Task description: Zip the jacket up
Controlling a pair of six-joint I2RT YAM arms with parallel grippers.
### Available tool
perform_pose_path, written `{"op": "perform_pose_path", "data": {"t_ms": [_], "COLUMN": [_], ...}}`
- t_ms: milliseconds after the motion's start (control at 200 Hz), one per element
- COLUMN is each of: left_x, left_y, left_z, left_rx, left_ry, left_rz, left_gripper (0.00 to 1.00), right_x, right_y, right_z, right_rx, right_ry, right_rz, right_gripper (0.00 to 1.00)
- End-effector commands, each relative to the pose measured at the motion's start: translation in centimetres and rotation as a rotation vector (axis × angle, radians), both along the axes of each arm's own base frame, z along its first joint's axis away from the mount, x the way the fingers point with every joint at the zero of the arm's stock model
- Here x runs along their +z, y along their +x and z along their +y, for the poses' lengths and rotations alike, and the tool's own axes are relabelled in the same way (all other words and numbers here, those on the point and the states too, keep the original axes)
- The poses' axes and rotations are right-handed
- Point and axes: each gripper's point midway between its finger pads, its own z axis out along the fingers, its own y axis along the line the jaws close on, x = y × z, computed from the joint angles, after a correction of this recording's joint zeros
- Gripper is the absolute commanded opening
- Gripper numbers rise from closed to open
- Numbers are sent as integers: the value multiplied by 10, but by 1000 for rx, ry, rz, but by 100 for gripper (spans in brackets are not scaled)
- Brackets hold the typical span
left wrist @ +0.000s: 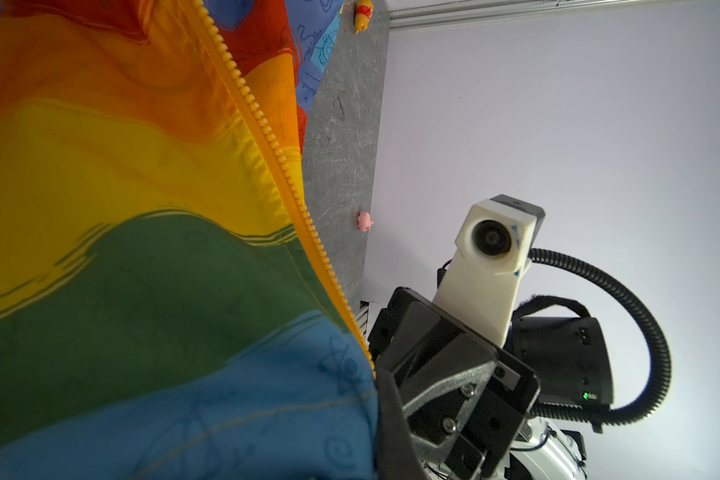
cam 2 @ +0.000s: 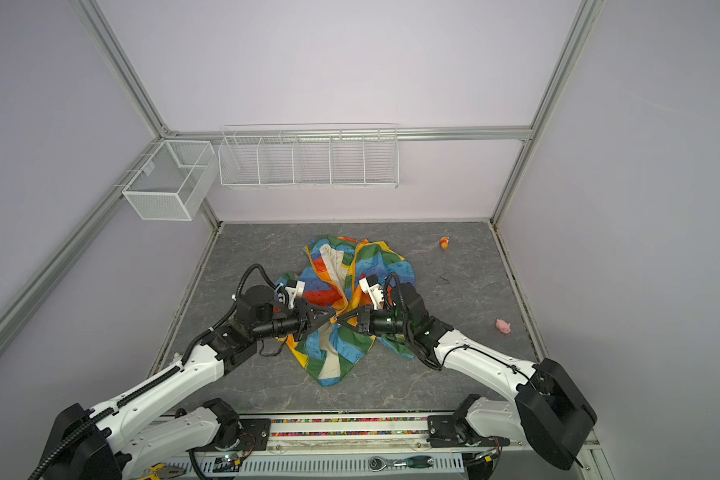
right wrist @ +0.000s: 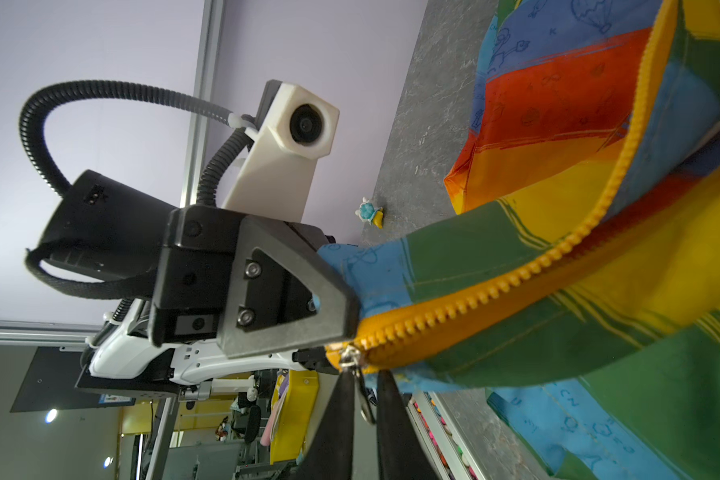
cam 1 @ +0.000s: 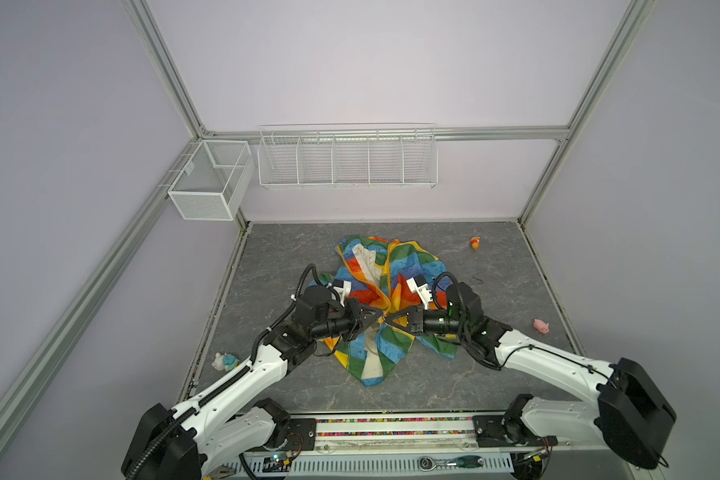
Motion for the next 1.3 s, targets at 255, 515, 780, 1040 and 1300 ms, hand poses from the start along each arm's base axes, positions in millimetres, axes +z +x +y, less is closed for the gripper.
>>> {"op": "perform_pose_path", "data": {"t_ms": [255, 515, 780, 1040, 1300], "left_x": [15, 19, 22, 26, 31], "left_y": [-8, -7, -7, -7, -7], "left_z": [-4, -3, -4, -4, -4], "left_rx": [-46, -45, -46, -47, -51], "left_ry": [-31, -33, -36, -43, -46], "left_rz": [-37, -43, -47, -52, -58], "left_gripper": [0, 0, 0, 0, 0], "right_x": [21, 17, 15, 11, 9], "right_y": [1, 1, -3, -5, -6], "right_z": [7, 8, 7, 8, 9], "right_rx": [21, 23, 37, 48, 54], "right_ry": [65, 60, 64, 62, 61], "right_rz": [-37, -32, -33, -27, -24], "right_gripper": [18, 14, 20, 20, 20]}}
